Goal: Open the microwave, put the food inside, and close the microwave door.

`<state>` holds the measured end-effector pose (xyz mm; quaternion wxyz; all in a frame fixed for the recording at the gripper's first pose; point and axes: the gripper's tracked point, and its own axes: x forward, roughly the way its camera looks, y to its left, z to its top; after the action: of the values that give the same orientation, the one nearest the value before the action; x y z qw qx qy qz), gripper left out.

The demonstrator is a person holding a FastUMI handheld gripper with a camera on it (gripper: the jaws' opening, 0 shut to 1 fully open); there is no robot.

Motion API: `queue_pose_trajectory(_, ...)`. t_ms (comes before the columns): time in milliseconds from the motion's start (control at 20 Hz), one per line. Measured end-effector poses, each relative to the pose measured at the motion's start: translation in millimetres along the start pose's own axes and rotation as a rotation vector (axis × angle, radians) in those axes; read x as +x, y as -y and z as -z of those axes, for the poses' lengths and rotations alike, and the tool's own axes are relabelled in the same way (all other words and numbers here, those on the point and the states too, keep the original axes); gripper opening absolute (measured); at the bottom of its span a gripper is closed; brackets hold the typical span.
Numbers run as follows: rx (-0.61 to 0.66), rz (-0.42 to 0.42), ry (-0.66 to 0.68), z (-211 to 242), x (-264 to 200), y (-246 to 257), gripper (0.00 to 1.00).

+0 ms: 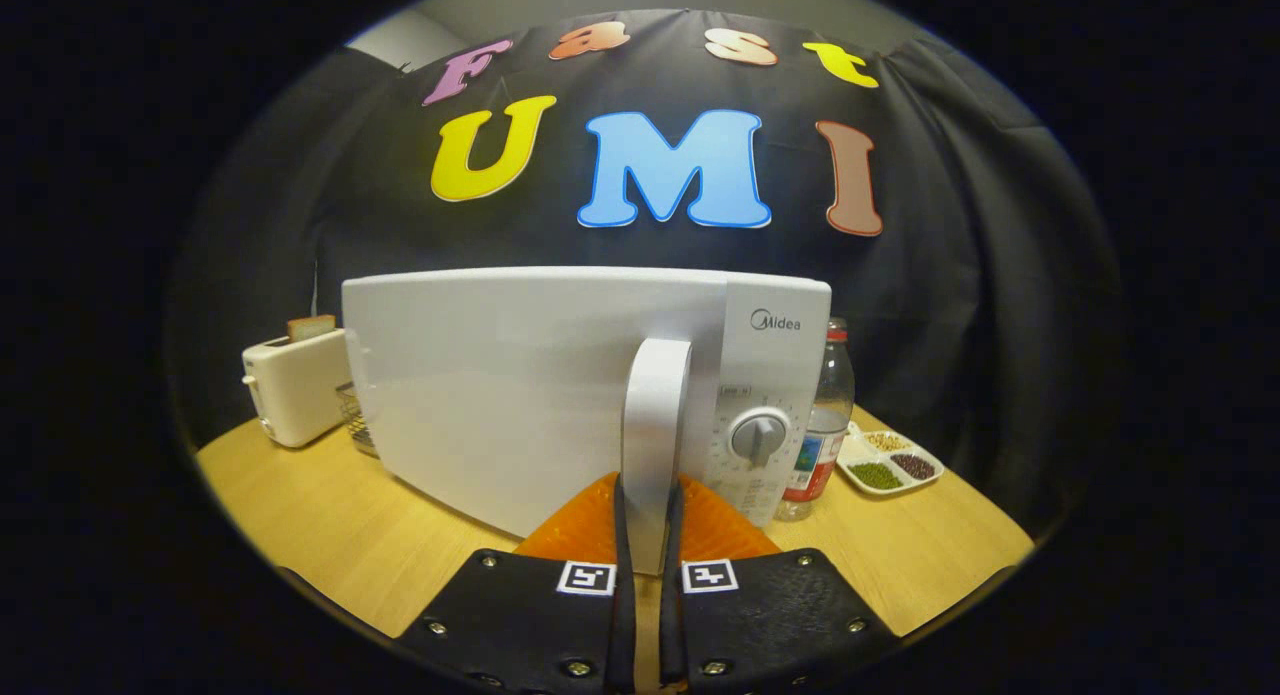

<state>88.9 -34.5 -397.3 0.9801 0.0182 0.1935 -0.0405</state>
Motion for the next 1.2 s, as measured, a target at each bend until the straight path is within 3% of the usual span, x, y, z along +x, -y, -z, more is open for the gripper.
queue_pose_trajectory(150,-0.030,-0.070,0.006,7,-35,-25,0.10)
queue_pose_trajectory(600,0.034,-0.283,0.012,24,-117,-125,0.09)
queue_pose_trajectory(850,0.039,-0.303,0.060,28,-150,-205,0.09)
queue_pose_trajectory(1200,-0.097,-0.066,0.198,29,-160,-276,0.08)
